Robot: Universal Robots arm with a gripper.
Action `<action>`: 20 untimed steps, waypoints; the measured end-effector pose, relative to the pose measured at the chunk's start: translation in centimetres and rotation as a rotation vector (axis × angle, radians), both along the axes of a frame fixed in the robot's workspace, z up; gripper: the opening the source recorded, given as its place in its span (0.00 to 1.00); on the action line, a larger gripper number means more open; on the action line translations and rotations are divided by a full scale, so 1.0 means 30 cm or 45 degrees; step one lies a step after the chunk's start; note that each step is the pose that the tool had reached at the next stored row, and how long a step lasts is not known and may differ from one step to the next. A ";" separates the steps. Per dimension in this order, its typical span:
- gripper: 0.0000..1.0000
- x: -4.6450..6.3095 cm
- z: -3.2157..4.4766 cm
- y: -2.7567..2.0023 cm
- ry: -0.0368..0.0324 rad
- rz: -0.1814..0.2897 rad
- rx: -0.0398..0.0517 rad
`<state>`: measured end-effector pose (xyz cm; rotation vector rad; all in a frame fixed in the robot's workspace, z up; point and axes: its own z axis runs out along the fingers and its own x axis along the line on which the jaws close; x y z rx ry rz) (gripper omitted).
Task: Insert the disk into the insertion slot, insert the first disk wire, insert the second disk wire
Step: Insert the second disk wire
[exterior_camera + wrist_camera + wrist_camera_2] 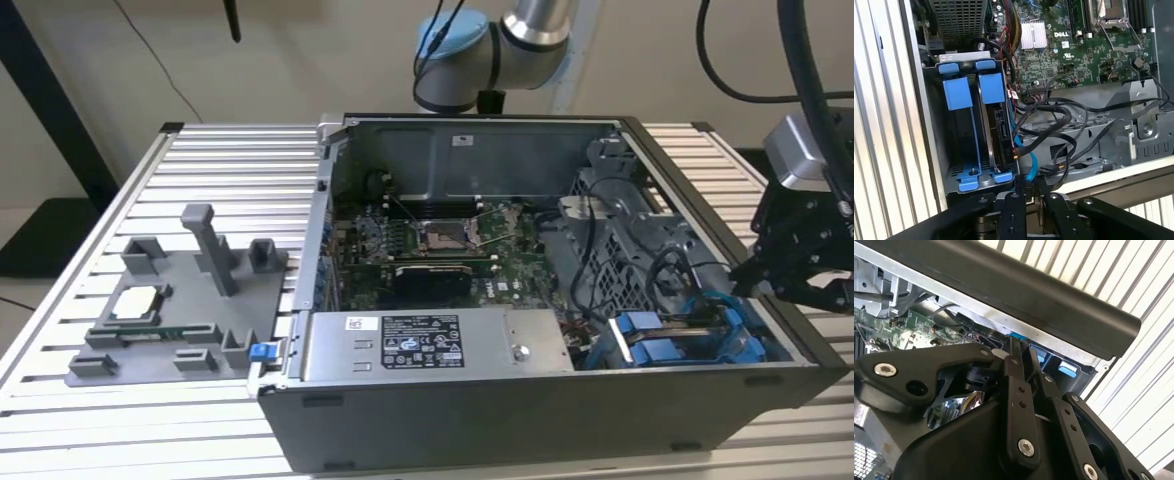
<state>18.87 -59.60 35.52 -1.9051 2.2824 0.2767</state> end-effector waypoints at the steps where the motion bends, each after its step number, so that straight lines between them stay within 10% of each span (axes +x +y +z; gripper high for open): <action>1: 0.00 0.000 0.000 0.000 -0.0002 0.000 0.001; 14: 0.00 -0.007 0.029 -0.016 0.0002 0.000 0.010; 15: 1.00 -0.007 0.029 -0.025 0.0003 0.000 0.010; 20: 1.00 -0.007 0.023 -0.057 0.0012 0.000 0.011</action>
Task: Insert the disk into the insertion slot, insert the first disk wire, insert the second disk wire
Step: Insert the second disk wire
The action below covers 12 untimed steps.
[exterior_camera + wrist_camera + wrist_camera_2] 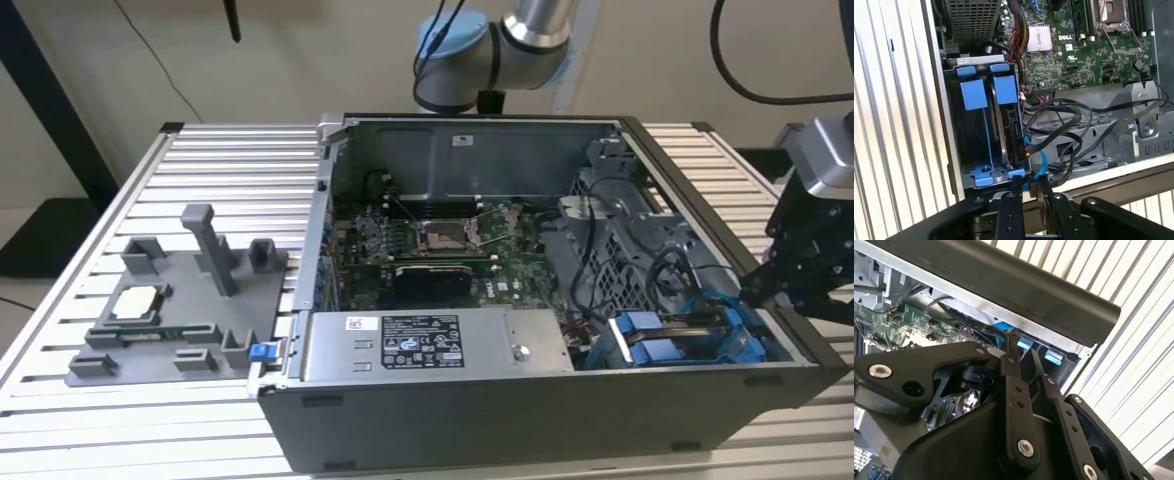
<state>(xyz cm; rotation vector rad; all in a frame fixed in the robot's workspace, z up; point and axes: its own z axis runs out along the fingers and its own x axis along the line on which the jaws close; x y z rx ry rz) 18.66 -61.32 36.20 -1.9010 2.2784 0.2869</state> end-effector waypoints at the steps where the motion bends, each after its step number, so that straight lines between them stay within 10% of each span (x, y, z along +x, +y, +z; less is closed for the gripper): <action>1: 1.00 0.000 -0.006 0.000 -0.0003 0.000 0.000; 12: 1.00 0.002 -0.021 0.017 -0.0231 0.000 0.025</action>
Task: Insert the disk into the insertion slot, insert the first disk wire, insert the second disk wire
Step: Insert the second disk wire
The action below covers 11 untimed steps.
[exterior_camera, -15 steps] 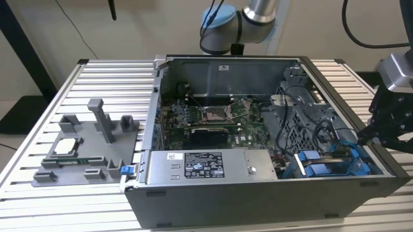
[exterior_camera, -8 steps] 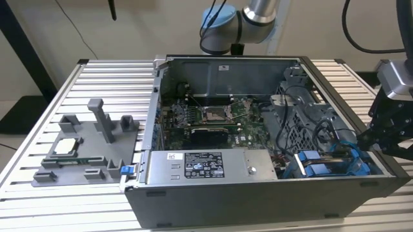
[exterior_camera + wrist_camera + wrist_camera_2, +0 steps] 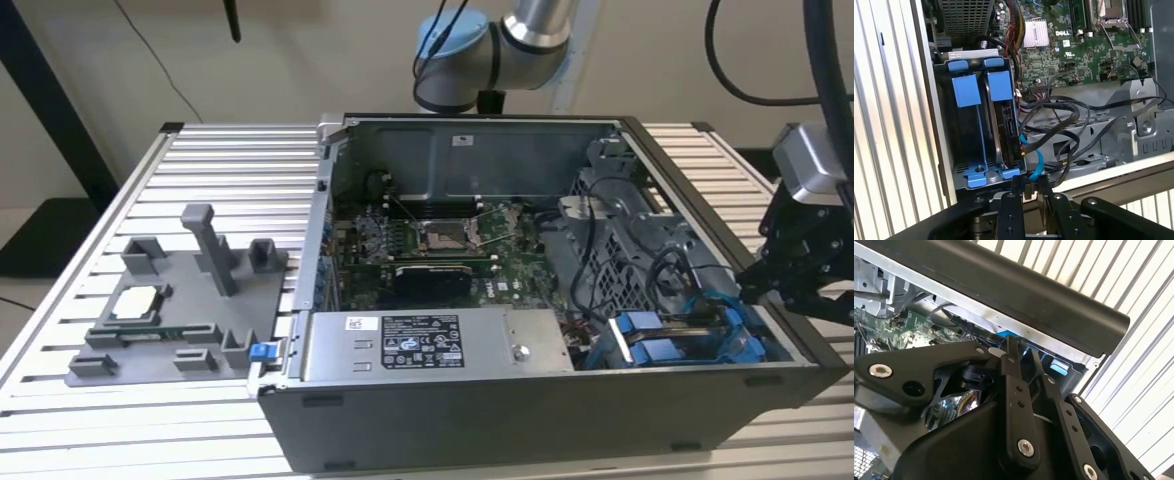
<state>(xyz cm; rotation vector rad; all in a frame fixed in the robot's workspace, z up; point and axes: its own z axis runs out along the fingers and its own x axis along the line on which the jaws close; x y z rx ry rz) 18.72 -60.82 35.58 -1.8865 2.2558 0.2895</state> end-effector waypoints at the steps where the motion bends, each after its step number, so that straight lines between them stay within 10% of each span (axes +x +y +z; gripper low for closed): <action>1: 1.00 0.000 0.000 0.000 -0.0021 0.000 0.004; 2: 0.00 0.000 -0.001 0.001 -0.0033 0.000 0.008; 11: 0.00 -0.005 0.009 0.000 -0.0043 0.000 0.024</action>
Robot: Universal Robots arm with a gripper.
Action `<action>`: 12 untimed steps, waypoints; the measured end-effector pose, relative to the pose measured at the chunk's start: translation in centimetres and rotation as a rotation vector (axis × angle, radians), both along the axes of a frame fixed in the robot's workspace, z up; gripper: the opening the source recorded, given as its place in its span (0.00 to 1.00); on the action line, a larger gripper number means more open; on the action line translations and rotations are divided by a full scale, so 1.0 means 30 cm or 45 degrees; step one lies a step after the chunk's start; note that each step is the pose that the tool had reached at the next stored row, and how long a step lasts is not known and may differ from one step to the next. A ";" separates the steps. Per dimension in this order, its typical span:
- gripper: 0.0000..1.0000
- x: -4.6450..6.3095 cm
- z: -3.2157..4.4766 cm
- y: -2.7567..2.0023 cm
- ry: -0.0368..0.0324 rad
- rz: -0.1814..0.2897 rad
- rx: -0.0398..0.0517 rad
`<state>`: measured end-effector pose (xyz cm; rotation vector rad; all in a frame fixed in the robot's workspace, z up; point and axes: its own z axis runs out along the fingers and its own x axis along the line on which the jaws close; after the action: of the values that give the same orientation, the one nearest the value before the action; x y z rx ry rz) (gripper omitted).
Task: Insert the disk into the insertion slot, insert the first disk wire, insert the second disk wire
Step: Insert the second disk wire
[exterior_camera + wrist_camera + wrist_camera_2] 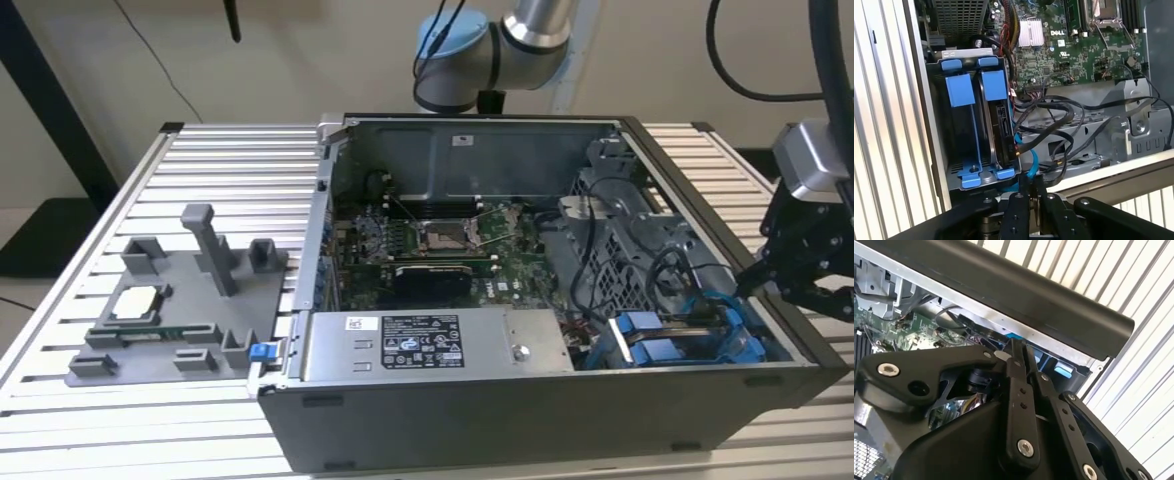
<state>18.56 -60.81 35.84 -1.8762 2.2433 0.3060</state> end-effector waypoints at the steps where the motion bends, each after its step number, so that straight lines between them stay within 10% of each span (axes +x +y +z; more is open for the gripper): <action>1: 0.00 -0.004 0.007 0.000 -0.0002 0.000 0.000; 12: 0.00 -0.083 0.063 0.018 -0.0145 -0.006 0.000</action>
<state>16.08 -60.28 37.73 -1.8674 2.2400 0.2941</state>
